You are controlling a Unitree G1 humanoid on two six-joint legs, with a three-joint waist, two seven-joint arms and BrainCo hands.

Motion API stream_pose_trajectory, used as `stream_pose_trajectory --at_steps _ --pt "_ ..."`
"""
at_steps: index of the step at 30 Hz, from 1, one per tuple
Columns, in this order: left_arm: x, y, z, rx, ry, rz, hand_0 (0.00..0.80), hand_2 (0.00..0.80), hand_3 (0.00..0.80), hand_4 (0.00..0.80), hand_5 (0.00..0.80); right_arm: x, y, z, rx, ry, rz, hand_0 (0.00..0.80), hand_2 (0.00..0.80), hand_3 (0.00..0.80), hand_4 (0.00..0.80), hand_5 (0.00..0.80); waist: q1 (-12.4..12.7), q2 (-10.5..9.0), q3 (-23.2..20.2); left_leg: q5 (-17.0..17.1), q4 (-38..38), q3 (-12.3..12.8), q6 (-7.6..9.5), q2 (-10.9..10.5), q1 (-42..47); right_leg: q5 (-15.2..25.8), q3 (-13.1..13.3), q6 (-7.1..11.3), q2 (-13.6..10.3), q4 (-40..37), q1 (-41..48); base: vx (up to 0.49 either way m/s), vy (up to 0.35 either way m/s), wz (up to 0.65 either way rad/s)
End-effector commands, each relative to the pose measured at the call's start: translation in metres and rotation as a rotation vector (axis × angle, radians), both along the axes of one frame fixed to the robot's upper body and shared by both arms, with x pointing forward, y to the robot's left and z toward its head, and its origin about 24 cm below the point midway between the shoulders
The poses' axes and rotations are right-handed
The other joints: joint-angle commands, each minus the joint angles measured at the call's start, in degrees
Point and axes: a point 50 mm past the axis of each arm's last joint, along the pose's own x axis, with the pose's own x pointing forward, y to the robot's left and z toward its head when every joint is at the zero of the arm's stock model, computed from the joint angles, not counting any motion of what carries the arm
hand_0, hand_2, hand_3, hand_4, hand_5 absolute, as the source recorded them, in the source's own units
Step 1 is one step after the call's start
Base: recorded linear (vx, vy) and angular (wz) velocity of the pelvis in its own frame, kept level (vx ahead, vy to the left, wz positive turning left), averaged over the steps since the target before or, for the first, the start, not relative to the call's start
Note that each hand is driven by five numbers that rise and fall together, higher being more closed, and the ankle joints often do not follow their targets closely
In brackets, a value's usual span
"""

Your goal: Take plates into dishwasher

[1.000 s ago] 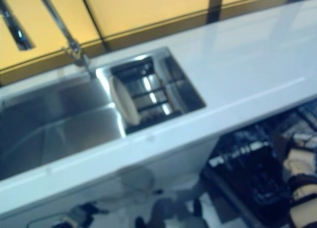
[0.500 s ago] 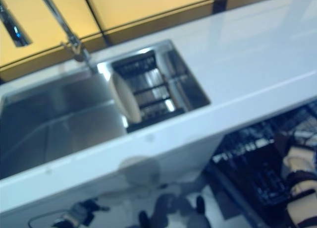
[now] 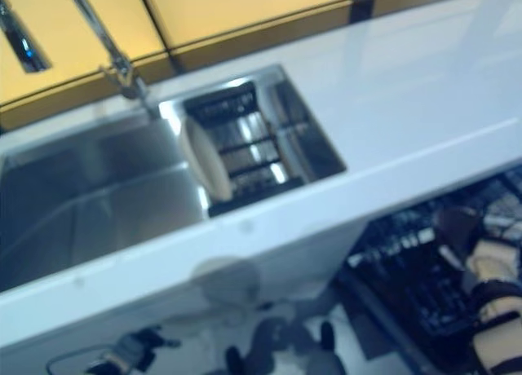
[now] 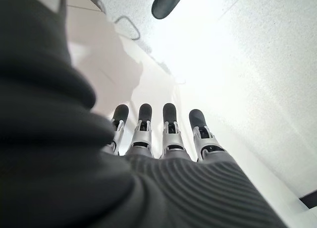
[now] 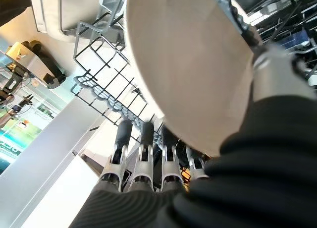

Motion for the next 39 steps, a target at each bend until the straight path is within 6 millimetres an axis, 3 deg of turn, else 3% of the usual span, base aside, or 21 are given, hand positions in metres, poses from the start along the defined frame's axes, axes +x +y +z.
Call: stream_pose_trajectory --at_steps 1,5,12,21,25,28,30,37,39 --pt "0.008 0.023 0.011 0.101 -0.002 -0.017 0.0 0.0 0.0 0.0 0.0 0.002 0.0 0.004 -0.034 -0.039 -0.02 0.0 0.0 0.0 0.0 0.0 0.2 -4.39 -1.8 -2.6 -0.1 -1.3 2.0 0.1 2.2 -0.8 0.3 3.68 -2.4 -0.1 0.0 0.0 0.0 0.0" --pt "0.003 0.024 0.009 0.103 0.014 -0.016 0.0 0.0 0.0 0.0 0.0 -0.005 -0.008 0.007 -0.043 -0.062 -0.043 0.0 0.0 0.0 0.0 0.0 0.0 -4.98 -2.6 -2.7 -0.1 -0.9 1.96 0.2 2.8 -0.9 0.5 3.67 -2.1 -0.1 0.6 0.031 0.018 0.0" --pt "-0.007 0.031 0.008 0.111 0.043 -0.02 0.0 0.0 0.0 0.0 0.0 -0.024 -0.032 0.034 -0.095 -0.157 -0.106 0.0 0.0 0.0 0.0 0.0 -1.1 -6.78 -4.3 -2.9 -0.1 -0.1 1.91 0.5 3.8 -1.0 1.6 3.68 -1.3 -0.1 1.5 0.019 0.032 -0.02" --pt "-0.02 0.033 0.003 0.11 0.056 -0.01 0.0 0.0 0.0 0.0 0.0 -0.072 -0.078 0.079 -0.163 -0.27 -0.279 0.0 0.0 0.0 0.0 0.0 -2.4 -8.82 -6.6 -3.2 -0.1 0.6 2.09 0.8 5.4 -1.0 3.4 3.64 -0.2 -0.1 2.6 0.037 0.047 -0.05" --pt "-0.023 0.036 0.004 0.115 0.058 0.006 0.0 0.0 0.0 0.0 0.0 -0.093 -0.095 0.116 -0.195 -0.389 -0.332 0.0 0.0 0.0 0.0 0.0 -2.7 -9.68 -7.2 -3.3 -0.1 0.8 2.08 0.9 5.9 -0.9 3.9 3.68 0.1 -0.1 2.8 0.018 0.039 -0.05" --pt "-0.025 0.038 0.003 0.119 0.063 0.006 0.0 0.0 0.0 0.0 0.0 -0.097 -0.098 0.131 -0.208 -0.44 -0.346 0.0 0.0 0.0 0.0 0.0 -2.6 -9.96 -7.3 -3.3 -0.1 0.8 2.11 0.9 5.9 -0.9 3.9 3.68 0.2 -0.1 2.9 -0.001 0.011 -0.05" --pt "-0.027 0.039 0.003 0.119 0.066 0.013 0.0 0.0 0.0 0.0 0.0 -0.097 -0.099 0.154 -0.216 -0.551 -0.331 0.0 0.0 0.0 0.0 0.0 -2.4 -10.19 -7.5 -3.2 -0.1 0.7 2.06 0.9 6.0 -0.9 3.7 3.69 0.2 -0.1 3.1 -0.004 0.01 -0.06" --pt "-0.034 0.036 0.0 0.119 0.07 0.038 0.0 0.0 0.0 0.0 0.0 -0.072 -0.066 0.255 -0.347 -0.851 -0.117 0.0 0.0 0.0 0.0 0.0 -0.8 -10.97 -8.1 -3.1 -0.1 -0.4 1.81 0.7 5.7 -1.5 2.2 3.55 -0.1 -0.1 3.8 -0.002 0.008 -0.03" --pt "-0.035 0.037 0.0 0.123 0.072 0.041 0.0 0.0 0.0 0.0 0.0 -0.065 -0.054 0.276 -0.388 -0.89 -0.056 0.0 0.0 0.0 0.0 0.0 0.0 -11.33 -8.3 -3.0 -0.1 -0.8 1.71 0.6 5.6 -1.7 1.4 3.53 -0.2 -0.1 4.1 0.008 -0.005 0.1"
